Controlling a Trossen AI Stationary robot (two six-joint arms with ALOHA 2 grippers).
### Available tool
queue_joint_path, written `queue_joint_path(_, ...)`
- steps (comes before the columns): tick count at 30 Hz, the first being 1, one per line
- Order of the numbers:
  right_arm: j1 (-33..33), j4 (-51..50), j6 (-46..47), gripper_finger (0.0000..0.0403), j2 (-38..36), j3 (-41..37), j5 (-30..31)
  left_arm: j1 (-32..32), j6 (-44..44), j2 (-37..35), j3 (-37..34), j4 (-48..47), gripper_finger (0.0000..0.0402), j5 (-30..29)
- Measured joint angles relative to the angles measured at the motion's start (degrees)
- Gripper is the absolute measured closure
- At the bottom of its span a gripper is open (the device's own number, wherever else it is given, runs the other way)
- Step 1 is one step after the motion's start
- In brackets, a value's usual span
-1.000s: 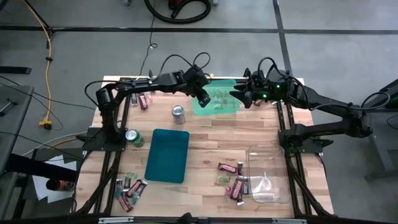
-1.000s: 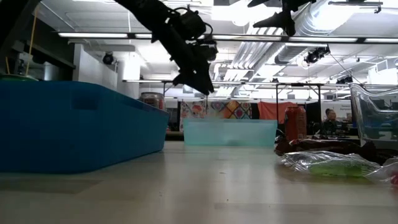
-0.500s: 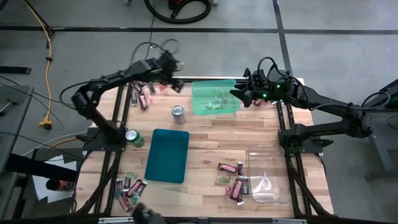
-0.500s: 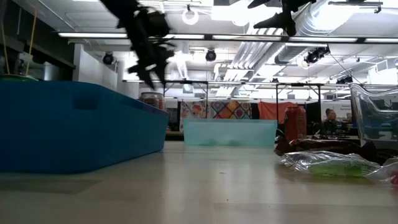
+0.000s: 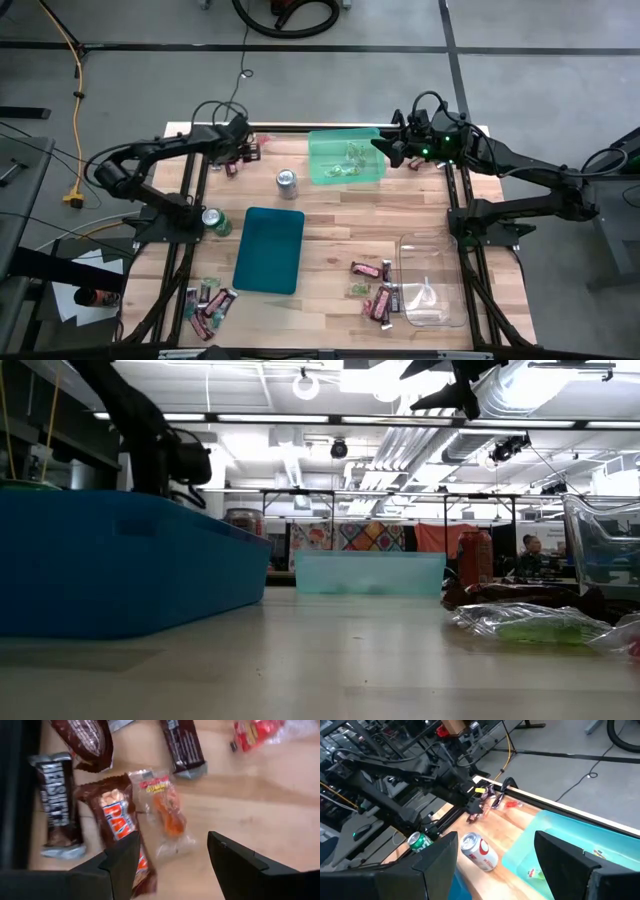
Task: Organize candy in baskets
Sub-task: Put the transparent gummy into the green bin
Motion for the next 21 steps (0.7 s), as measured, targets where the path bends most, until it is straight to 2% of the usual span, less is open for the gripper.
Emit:
queue_joint_path(4,0.0,0.0,1.0,0.0144,0.0,0.0,0.0,0.0,-3.1,0.9,-1.3,5.6,0.0181,-0.4)
queue_joint_path(7,0.0,0.0,1.0,0.0144,0.0,0.0,0.0,0.0,-4.8,2.4,-1.3,6.4,0.0185,-2.6)
queue_joint_path(14,0.0,0.0,0.9,0.0144,0.0,0.0,0.0,0.3,-7.7,7.4,-1.3,6.3,0.0225,-1.6)
queue_joint_path(18,0.0,0.0,0.9,0.0144,0.0,0.0,0.0,0.3,-6.6,8.0,-1.2,6.5,0.0274,-0.9)
queue_joint_path(21,0.0,0.0,0.9,0.0144,0.0,0.0,0.0,0.2,-4.0,5.6,-0.9,5.4,0.0342,1.5)
